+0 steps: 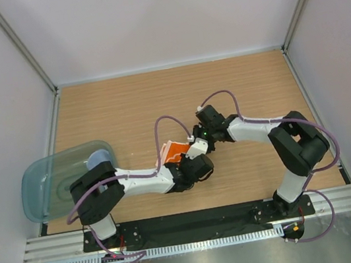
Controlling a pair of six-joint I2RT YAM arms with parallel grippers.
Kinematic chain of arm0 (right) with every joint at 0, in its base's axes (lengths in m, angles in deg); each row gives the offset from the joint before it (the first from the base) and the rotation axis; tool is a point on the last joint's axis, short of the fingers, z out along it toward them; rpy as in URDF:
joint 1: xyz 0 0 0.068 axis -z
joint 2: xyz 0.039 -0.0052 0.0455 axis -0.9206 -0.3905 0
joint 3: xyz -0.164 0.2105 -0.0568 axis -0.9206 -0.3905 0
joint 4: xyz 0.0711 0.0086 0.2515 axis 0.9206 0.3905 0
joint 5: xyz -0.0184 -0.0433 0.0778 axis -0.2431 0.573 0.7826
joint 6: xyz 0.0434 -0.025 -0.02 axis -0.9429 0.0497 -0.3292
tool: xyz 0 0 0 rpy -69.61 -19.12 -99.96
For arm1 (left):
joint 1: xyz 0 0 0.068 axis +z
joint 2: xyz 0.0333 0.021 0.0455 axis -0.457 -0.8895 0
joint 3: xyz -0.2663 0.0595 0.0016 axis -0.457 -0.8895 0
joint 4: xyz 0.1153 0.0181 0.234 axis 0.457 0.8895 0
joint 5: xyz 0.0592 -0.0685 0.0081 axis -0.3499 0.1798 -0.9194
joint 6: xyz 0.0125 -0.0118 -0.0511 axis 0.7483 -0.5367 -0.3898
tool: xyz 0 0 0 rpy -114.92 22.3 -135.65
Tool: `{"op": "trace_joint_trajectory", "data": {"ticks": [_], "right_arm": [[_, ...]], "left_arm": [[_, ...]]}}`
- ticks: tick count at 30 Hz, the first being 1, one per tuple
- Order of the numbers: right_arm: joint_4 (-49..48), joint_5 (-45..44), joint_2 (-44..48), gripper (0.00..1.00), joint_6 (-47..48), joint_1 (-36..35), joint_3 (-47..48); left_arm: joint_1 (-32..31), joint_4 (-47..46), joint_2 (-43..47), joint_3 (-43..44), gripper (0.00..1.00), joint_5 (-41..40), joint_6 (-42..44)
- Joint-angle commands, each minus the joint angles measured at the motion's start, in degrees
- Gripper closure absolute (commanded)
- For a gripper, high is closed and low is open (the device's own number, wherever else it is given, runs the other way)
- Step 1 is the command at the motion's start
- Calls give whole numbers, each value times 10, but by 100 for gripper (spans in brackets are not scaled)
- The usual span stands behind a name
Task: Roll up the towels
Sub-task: Roll the towel
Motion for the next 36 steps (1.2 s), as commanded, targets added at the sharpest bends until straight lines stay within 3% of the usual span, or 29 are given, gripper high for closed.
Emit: {"op": "trace_joint_trajectory", "data": {"ticks": [1,6,12,15,22,28,32,36], "right_arm": [[2,-8,2,74,-3,3,18],[10,-11,16,71,0,17,4],[34,8,46,41,20,82,-7],[52,21,53,36,36,114,-2],[93,-1,80,33,62,156,7],[77,-9,144,33,50,157,-22],[42,30,180,32,38,157,-69],[-58,92,217,29,4,154,-124]], "left_arm": [[-4,74,-48,-11,100,11,-39],[-3,70,-36,-7,100,39,-34],[15,24,38,-25,100,149,-19],[30,12,63,-29,100,196,-18],[114,-63,132,-90,100,324,-38],[224,-216,188,-183,100,532,-107],[282,-274,191,-203,100,596,-153],[333,-336,180,-228,100,632,-209]]}}
